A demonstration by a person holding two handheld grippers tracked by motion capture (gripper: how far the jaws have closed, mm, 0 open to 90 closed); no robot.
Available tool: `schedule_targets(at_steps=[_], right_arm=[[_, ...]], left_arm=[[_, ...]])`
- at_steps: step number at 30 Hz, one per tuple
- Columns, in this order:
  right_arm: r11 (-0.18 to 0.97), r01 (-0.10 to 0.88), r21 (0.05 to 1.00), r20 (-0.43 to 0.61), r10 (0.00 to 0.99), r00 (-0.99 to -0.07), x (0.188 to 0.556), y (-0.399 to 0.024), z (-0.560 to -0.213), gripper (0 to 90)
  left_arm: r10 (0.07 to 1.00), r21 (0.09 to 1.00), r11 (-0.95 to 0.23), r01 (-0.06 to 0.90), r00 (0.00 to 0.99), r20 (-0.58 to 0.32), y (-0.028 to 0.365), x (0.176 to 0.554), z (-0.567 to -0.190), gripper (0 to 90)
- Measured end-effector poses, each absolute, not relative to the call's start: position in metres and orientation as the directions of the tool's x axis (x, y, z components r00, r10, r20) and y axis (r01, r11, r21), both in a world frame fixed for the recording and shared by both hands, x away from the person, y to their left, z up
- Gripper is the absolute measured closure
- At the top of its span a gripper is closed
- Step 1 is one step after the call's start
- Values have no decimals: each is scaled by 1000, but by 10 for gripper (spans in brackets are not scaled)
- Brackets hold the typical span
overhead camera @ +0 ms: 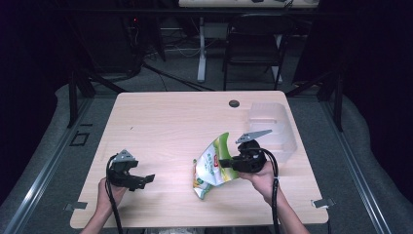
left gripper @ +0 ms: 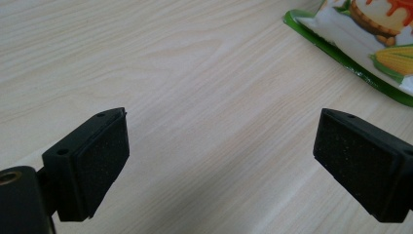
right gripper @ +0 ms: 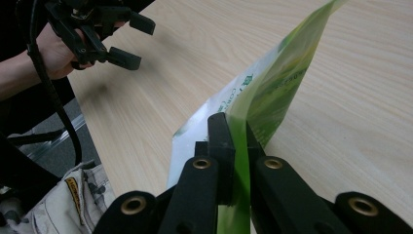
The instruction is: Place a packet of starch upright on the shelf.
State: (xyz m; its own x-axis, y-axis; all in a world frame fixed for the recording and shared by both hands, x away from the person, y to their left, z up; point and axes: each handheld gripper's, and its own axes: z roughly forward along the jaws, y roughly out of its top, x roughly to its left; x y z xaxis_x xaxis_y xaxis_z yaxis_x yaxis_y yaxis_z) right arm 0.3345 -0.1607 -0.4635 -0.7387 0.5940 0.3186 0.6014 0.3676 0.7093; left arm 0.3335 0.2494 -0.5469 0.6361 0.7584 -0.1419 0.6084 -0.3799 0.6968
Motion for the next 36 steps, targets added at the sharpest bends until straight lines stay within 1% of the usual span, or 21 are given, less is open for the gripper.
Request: schedule_targets(at_steps=[4, 10, 22, 36], right_arm=[[361, 598, 716, 321, 591, -740, 335, -163, -460, 900], [361, 587, 725, 309, 591, -745, 334, -165, -453, 900], [353, 582, 732, 305, 595, -744, 333, -170, -445, 900], [377, 566, 733, 271, 601, -752, 334, -184, -420, 900]], left_arm=[[761, 690, -374, 619, 630, -153, 250, 335, -548, 61], [758, 690, -388, 611, 637, -138, 249, 334, -547, 62], [759, 695, -380, 610, 635, -142, 249, 334, -547, 61], [755, 692, -385, 611, 639, -145, 248, 334, -547, 62]])
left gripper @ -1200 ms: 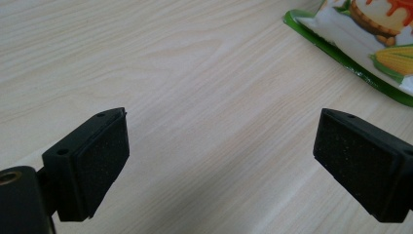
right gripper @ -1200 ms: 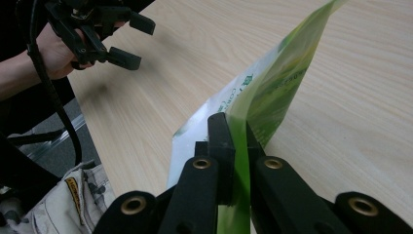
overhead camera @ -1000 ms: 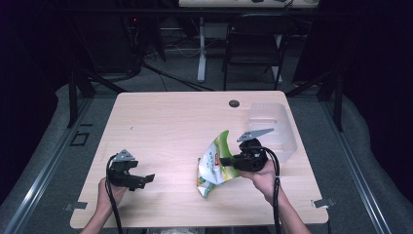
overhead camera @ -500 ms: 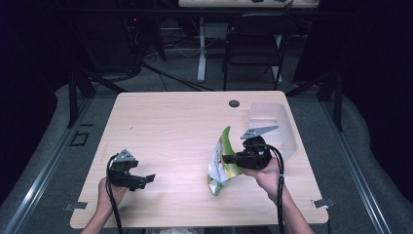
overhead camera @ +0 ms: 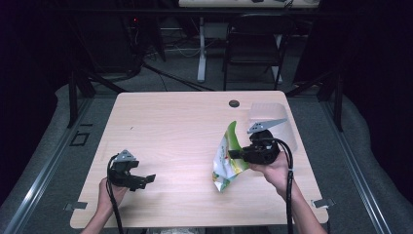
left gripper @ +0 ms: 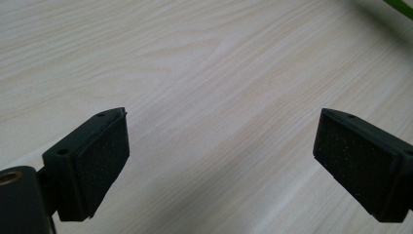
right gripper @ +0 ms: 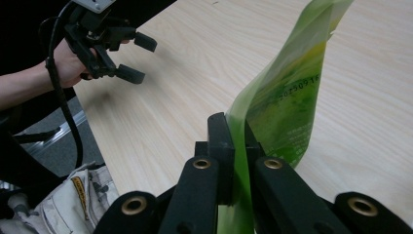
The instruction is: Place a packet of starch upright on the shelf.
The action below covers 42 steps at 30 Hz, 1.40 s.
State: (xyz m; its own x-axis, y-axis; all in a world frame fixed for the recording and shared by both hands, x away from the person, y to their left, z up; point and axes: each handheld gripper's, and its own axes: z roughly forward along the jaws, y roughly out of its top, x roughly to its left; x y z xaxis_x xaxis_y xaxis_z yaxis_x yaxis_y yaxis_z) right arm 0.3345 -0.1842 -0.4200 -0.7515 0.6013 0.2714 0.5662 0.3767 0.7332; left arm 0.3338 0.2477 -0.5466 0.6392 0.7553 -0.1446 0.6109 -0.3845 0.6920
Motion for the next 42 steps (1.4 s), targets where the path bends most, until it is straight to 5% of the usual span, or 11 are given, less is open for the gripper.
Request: schedule_targets(at_steps=[42], right_arm=[[521, 526, 672, 84, 653, -753, 380, -212, -355, 900]], left_arm=[[761, 691, -388, 611, 635, -134, 247, 334, -547, 69]])
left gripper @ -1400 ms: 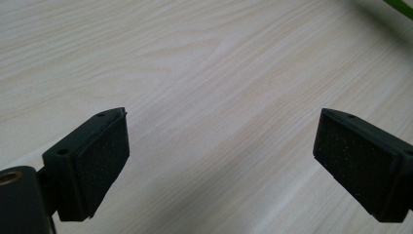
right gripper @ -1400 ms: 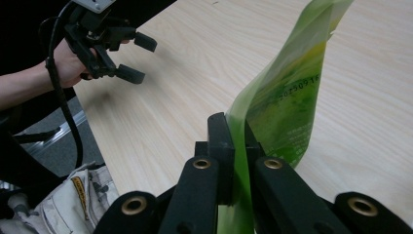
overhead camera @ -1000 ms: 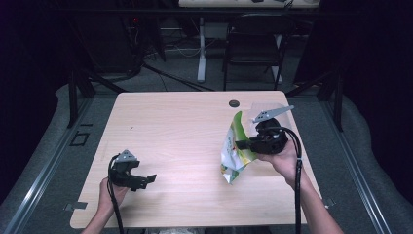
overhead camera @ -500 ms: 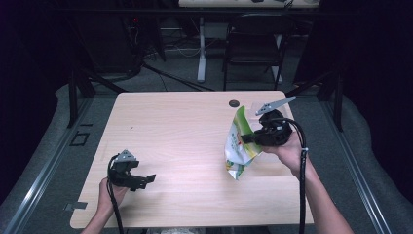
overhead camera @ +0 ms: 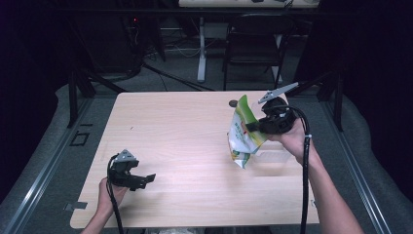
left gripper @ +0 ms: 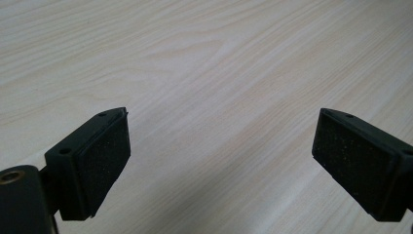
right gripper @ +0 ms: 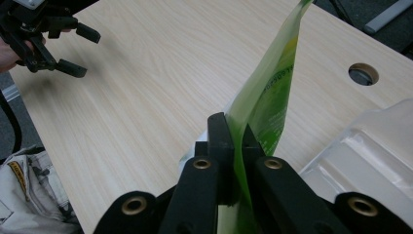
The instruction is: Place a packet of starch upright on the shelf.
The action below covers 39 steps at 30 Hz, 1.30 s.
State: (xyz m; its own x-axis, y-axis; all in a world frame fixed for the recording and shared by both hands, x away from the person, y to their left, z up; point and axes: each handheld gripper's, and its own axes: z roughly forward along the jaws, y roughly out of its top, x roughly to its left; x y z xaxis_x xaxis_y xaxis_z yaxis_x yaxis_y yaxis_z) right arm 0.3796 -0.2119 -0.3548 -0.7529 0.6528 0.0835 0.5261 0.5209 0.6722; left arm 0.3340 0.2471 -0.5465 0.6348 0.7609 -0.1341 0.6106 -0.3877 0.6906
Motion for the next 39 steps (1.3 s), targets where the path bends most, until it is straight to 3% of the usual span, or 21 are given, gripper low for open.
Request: schedule_targets(at_steps=[39], right_arm=[[614, 487, 622, -107, 682, -723, 418, -240, -335, 900]], left_arm=[[763, 693, -389, 608, 633, -127, 246, 334, -546, 70]])
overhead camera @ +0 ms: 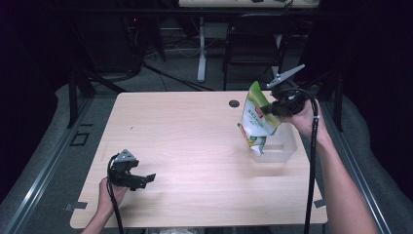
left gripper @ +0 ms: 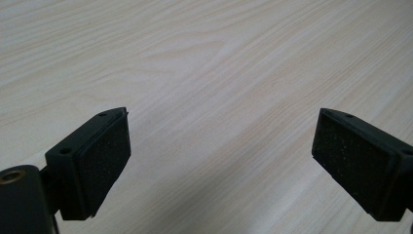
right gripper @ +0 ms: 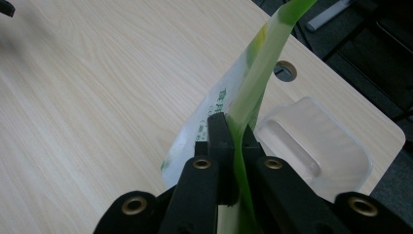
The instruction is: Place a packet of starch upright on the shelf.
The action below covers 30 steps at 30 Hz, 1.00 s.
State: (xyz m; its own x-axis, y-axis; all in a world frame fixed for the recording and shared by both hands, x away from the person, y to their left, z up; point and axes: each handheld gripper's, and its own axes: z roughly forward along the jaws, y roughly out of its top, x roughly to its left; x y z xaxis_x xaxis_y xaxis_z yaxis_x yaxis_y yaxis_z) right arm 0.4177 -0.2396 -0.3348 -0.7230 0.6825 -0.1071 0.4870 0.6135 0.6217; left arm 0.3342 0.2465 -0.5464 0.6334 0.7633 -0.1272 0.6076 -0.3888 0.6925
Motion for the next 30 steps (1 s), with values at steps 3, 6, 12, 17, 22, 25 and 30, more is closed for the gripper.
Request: schedule_targets(at_steps=[3, 6, 12, 17, 22, 25, 30], right_arm=[[612, 489, 621, -111, 687, -719, 420, -242, -335, 900], [620, 475, 624, -123, 679, -724, 421, -244, -332, 900], [636, 457, 622, -148, 669, -728, 423, -247, -327, 900], [653, 450, 610, -164, 659, -734, 425, -255, -329, 900], [669, 440, 599, -166, 641, -749, 425, -266, -335, 900], [677, 432, 596, -167, 630, -758, 423, -269, -338, 900], [689, 443, 573, -171, 629, -758, 422, -275, -348, 900]], left_arm=[[767, 692, -382, 612, 628, -132, 246, 335, -548, 70], [769, 692, -378, 615, 625, -136, 246, 334, -548, 70], [770, 691, -383, 613, 625, -129, 247, 335, -548, 71], [766, 690, -386, 613, 629, -130, 247, 335, -547, 70], [769, 691, -384, 612, 627, -129, 247, 335, -548, 70], [766, 690, -384, 613, 629, -132, 247, 335, -548, 70], [767, 690, -384, 614, 628, -132, 247, 335, -548, 70]])
